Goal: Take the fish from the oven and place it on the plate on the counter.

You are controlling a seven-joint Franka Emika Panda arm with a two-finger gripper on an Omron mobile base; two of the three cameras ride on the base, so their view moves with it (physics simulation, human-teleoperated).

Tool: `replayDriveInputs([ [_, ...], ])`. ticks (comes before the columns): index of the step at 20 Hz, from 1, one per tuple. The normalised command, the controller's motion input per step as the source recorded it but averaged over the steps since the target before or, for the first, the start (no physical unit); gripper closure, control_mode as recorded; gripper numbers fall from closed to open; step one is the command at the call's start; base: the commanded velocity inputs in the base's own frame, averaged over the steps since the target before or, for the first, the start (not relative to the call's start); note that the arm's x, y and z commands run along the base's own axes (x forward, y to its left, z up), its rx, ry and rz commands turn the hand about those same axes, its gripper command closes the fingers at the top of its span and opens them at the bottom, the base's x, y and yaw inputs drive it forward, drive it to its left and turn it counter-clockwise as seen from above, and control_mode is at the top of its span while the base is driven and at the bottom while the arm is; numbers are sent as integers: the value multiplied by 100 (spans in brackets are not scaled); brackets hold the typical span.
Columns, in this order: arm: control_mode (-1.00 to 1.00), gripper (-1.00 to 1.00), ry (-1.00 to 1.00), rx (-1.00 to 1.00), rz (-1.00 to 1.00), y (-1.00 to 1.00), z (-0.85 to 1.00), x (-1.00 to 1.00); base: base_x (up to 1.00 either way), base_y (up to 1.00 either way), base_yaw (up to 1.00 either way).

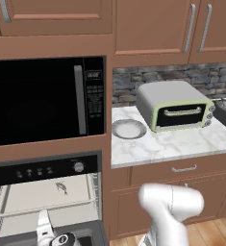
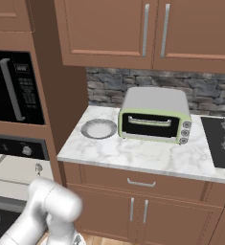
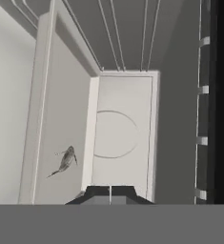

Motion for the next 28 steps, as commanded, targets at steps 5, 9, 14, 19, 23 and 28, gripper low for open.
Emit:
replayDriveInputs([
  [5,-100,100,1,0,-3,8,-31,59,0,0,0],
  [9,-100,100,0,0,-17,45,-23,10,0,0,0],
  [14,-100,-100,0,0,-24,66,-25,7,0,0,0],
  [19,-100,-100,0,0,-23,46,-28,12,0,0,0],
  [23,-100,-100,-1,14,-27,15,-26,12,0,0,0],
  [28,-100,-100,0,20,-27,0,-48,19,0,0,0],
])
